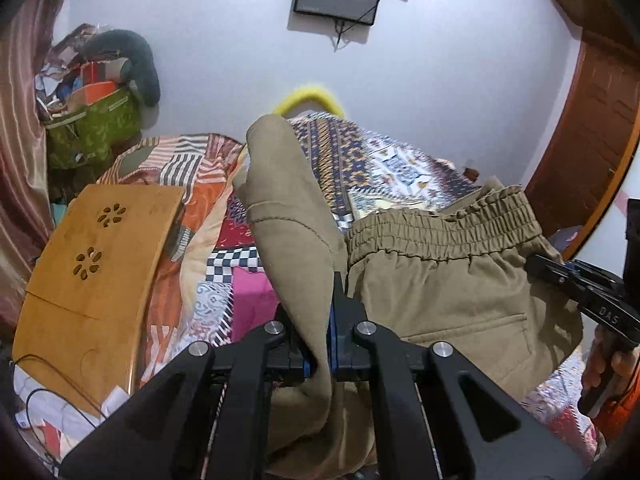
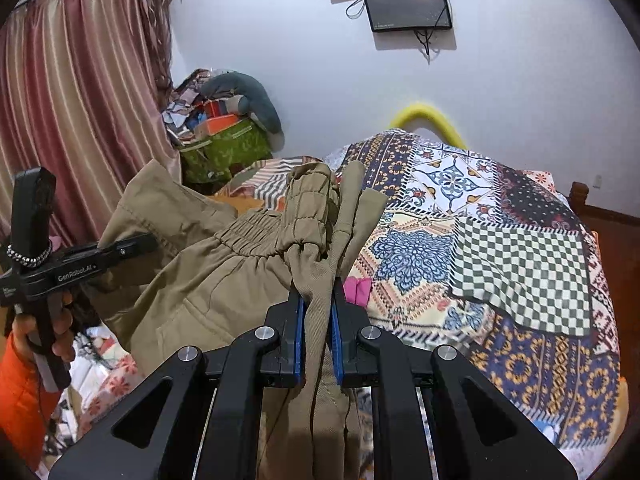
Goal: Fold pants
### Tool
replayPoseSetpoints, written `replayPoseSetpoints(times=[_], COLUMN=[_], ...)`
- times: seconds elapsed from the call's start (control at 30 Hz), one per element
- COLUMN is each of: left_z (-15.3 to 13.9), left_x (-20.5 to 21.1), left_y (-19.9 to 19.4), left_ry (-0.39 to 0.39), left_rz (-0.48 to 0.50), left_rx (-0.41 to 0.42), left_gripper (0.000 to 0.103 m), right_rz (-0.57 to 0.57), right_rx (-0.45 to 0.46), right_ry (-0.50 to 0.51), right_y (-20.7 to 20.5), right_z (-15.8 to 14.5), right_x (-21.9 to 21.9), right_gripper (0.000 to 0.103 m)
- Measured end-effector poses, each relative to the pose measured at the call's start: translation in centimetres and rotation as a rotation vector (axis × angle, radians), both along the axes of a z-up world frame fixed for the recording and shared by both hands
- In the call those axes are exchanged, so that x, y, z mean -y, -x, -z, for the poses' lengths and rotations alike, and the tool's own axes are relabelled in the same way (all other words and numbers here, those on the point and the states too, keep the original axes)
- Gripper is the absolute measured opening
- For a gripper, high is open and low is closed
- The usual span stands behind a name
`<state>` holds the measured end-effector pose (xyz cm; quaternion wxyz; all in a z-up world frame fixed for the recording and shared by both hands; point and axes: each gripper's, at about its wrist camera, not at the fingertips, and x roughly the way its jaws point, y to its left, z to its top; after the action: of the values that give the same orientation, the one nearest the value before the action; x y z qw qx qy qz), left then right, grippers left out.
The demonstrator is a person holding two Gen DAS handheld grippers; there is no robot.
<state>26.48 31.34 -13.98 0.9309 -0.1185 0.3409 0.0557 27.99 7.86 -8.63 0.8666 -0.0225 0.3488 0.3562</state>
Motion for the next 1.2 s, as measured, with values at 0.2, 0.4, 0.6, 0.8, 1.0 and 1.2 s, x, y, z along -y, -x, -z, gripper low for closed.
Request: replayPoseSetpoints(times=[0.2, 0.4, 0.6, 0.8, 1.0, 1.2], left_z=[4.4, 10.5, 15.3, 15.0, 13.3, 10.5], left_x=[-2.2, -5.0, -6.2, -6.3, -6.1, -5.5], left_y=[-3.8, -6.5, -6.4, -5.7, -3.2, 0.9], left_ry=[0.001, 0.044, 0.04, 0.04, -0.017, -0.045], left_rz=[0.0, -0.043, -0.066, -0.083, -0.097, -0.115], left_rx=[-0.058, -0.174, -0.263, -0.269, -0.284, -0.27], left_gripper=[0.006, 0.006, 0.01, 0.016, 0.016, 0.016], right_rz=[0.039, 0.05, 0.074, 0.086, 0.077, 0.05], right_rx=[-0.051, -0.123, -0.192, -0.268, -0.27, -0.2], right_ry=[0.023, 0.128, 0.194, 0.185, 0.189, 0.15], right_y=[-3.0, -5.0, -5.3, -5.6, -4.8, -2.4], right_z=[2.7, 7.8, 11.4, 11.0, 9.2, 4.9], right_x=[-1.7, -2.7, -1.9, -1.1, -0.1, 1.4], right_gripper=[0.01, 0.01, 0.013, 0.021, 0.027, 0.027])
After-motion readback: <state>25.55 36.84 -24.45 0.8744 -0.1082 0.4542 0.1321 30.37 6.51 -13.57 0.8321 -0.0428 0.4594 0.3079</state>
